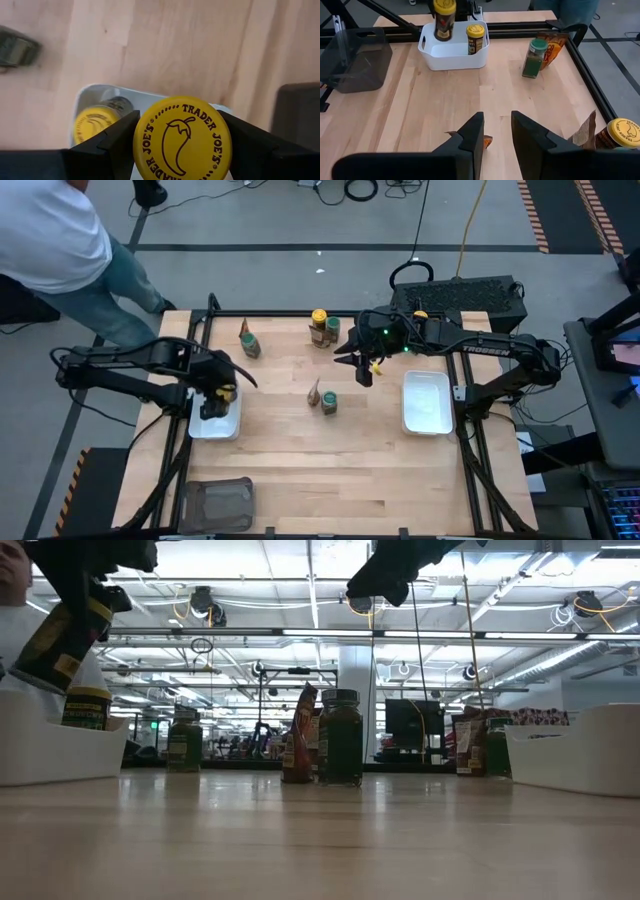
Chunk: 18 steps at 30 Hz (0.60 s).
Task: Sort spices by type
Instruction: Put the bottom left yellow seasoning bottle into the left white bin
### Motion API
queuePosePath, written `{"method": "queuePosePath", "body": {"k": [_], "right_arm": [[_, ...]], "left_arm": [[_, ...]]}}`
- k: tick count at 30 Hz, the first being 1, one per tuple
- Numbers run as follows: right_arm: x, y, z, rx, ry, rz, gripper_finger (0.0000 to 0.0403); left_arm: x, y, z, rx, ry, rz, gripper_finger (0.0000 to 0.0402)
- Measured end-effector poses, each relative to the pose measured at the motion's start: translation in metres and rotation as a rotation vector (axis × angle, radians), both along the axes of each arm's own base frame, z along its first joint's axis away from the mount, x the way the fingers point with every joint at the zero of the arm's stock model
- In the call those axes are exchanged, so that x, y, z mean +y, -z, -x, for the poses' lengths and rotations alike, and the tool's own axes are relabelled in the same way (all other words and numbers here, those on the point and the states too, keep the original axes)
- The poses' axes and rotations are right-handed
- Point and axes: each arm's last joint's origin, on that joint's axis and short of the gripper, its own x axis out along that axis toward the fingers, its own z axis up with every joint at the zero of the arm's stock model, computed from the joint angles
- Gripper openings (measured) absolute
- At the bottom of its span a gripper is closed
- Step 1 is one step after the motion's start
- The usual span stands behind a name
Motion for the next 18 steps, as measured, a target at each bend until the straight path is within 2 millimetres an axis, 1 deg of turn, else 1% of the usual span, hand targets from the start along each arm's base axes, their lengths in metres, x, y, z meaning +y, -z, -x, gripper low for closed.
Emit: {"method": "queuePosePath", "body": {"k": [3, 8, 18], "right_arm": [[0.0, -0.0001, 0.0, -0.001, -0.001, 0.001, 0.0082], [0.0, -0.0001, -0.0001, -0.001, -0.007, 0.012, 0.0082], [0.0, -0.0002, -0.0001, -0.002, -0.013, 0.024, 0.0082]], "left_arm": [[-0.001, -0.0008, 0.0022, 0.004, -0.039, 0.047, 0.0247], [-0.0016, -0.0002, 0.0072, 0.046, -0.103, 0.07, 0.0247], [-0.0061, 0.0, 0.0072, 0.049, -0.072, 0.054, 0.0247]]}}
